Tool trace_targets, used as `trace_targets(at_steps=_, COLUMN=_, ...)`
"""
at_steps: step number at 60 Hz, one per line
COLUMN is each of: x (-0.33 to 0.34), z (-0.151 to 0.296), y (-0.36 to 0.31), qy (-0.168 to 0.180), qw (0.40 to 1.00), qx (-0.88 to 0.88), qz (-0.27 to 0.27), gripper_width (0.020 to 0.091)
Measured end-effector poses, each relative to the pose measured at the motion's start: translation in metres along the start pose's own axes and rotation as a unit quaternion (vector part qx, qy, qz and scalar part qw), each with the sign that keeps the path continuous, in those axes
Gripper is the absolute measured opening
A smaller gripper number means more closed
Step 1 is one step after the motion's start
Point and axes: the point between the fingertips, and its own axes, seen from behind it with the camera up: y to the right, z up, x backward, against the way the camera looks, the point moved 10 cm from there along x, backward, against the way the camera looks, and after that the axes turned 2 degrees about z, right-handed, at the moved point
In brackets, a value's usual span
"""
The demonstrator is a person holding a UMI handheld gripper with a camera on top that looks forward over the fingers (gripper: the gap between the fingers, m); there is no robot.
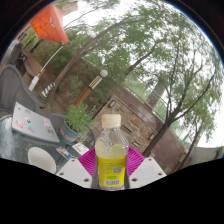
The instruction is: Pour water
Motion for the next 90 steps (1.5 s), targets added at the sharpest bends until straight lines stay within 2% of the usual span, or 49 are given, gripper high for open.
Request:
trace_targets(at_steps=5, x=0.004, z=-0.029, y=-0.004, qy=-0.009, qw=0.963, qx=-0.269, qz=0.025, gripper_width=0.0368)
trace_targets(at_steps=12, x=0.004, z=-0.074, y=-0.038, qy=-0.026, qw=0.902, qx=-0.427, qz=0.06, gripper_width=0.0367)
trace_targets(at_steps=20, x=0.002, z=-0.116, y=-0.054, qy=-0.048, qw=0.888, qx=-0.453, qz=0.068, gripper_width=0.0367)
trace_targets(at_steps=22, x=0.002, z=-0.121, y=-0.061, qy=-0.049, qw=0.888, qx=-0.45, qz=0.076, gripper_width=0.0366)
trace_targets(at_steps=23, x=0.001, z=-0.122, y=-0.043, qy=-0.051, qw=0.889, qx=-0.449, qz=0.08, gripper_width=0.0366)
trace_targets(at_steps=37, x=-0.006, z=-0.149, y=-0.077, qy=-0.086, qw=0.907, qx=-0.398, qz=0.109, gripper_width=0.0374)
trace_targets(at_steps=39, x=-0.008, z=-0.149, y=-0.078, qy=-0.07, qw=0.912, qx=-0.39, qz=0.105, gripper_width=0.0373)
trace_targets(at_steps=48, x=-0.003, z=-0.149, y=-0.077, qy=-0.077, qw=0.917, qx=-0.378, qz=0.105, gripper_width=0.0378)
trace_targets(at_steps=57, x=0.002, z=-0.148, y=-0.077, qy=-0.087, qw=0.914, qx=-0.383, qz=0.097, gripper_width=0.0535)
trace_targets(at_steps=59, x=0.007, z=-0.152, y=-0.074, qy=-0.096, qw=0.915, qx=-0.381, qz=0.093, gripper_width=0.0613)
trace_targets(at_steps=63, x=0.017, z=-0.153, y=-0.07, qy=-0.11, qw=0.915, qx=-0.379, qz=0.086, gripper_width=0.0839)
trace_targets(at_steps=64, x=0.02, z=-0.153, y=-0.069, qy=-0.111, qw=0.915, qx=-0.379, qz=0.085, gripper_width=0.0862)
trace_targets(at_steps=67, x=0.031, z=-0.152, y=-0.065, qy=-0.114, qw=0.914, qx=-0.381, qz=0.081, gripper_width=0.0824)
trace_targets(at_steps=77, x=0.108, z=-0.144, y=-0.05, qy=-0.129, qw=0.896, qx=-0.415, qz=0.092, gripper_width=0.0822)
trace_targets(at_steps=82, x=0.157, z=-0.129, y=-0.039, qy=-0.104, qw=0.899, qx=-0.415, qz=0.096, gripper_width=0.0825)
trace_targets(at_steps=90, x=0.239, z=-0.114, y=-0.018, qy=-0.102, qw=0.91, qx=-0.393, qz=0.082, gripper_width=0.0824)
